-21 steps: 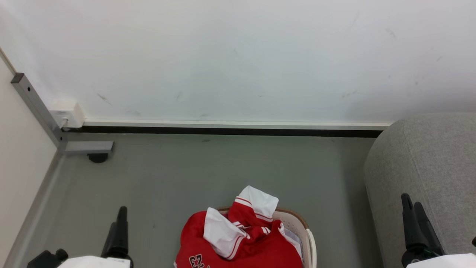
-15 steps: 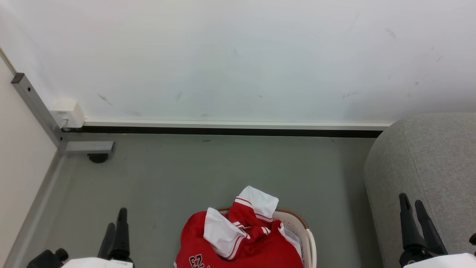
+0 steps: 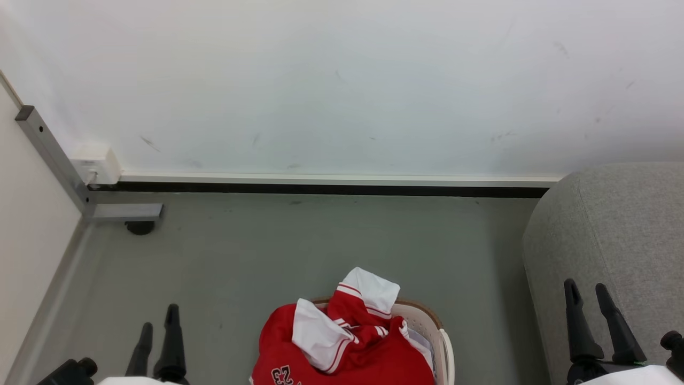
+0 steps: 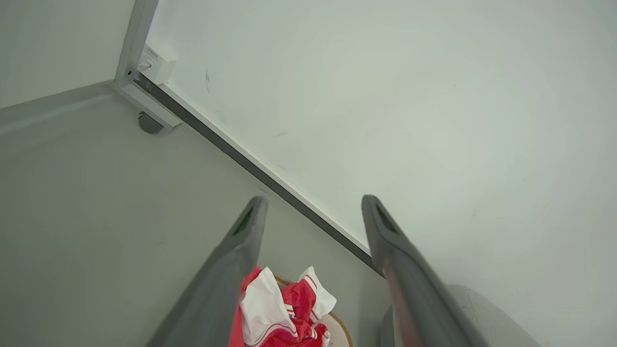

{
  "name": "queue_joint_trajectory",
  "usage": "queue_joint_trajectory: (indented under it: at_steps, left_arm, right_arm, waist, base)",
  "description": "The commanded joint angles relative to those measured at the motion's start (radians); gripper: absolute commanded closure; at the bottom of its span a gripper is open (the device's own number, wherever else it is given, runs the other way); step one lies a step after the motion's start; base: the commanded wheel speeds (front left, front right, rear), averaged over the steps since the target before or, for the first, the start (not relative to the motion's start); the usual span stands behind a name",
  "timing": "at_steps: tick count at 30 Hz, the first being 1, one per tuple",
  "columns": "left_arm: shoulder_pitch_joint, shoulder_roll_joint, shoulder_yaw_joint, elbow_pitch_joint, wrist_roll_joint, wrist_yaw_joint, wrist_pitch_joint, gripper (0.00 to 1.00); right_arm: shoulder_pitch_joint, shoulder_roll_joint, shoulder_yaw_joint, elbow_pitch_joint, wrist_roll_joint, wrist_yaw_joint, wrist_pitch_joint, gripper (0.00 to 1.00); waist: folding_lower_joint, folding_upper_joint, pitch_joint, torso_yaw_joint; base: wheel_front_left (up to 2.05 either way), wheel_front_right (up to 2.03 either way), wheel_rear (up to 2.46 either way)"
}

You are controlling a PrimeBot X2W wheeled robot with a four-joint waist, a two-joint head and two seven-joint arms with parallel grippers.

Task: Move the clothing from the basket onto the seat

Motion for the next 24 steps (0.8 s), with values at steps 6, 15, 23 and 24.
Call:
queue_joint_trajectory:
  at_steps: [6, 15, 23, 24]
  left_arm:
    - [0.008, 0.017, -0.004, -0.016, 0.103, -0.001, -0.026, 0.0]
    - [0.02, 0.024, -0.015, -0.02, 0.214, 0.005, -0.051, 0.0]
    - [0.031, 0.032, -0.025, -0.019, 0.299, 0.006, -0.073, 0.0]
    - [0.032, 0.034, -0.026, -0.018, 0.309, 0.006, -0.075, 0.0]
  right_arm:
    - [0.0, 0.011, -0.036, -0.001, -0.128, -0.001, -0.004, 0.0]
    - [0.009, 0.033, -0.064, 0.008, -0.274, -0.001, -0.005, 0.0]
    - [0.016, 0.052, -0.08, 0.021, -0.384, -0.001, -0.006, 0.0]
    - [0.018, 0.054, -0.082, 0.022, -0.396, -0.001, -0.006, 0.0]
  waist:
    - [0.0, 0.0, 0.002, -0.001]
    - [0.0, 0.0, 0.001, -0.001]
    - [0.0, 0.0, 0.001, -0.004]
    - [0.0, 0.0, 0.001, -0.004]
  base:
    - [0.0, 0.0, 0.0]
    - [0.0, 0.0, 0.0]
    - [0.0, 0.0, 0.0]
    - [0.0, 0.0, 0.0]
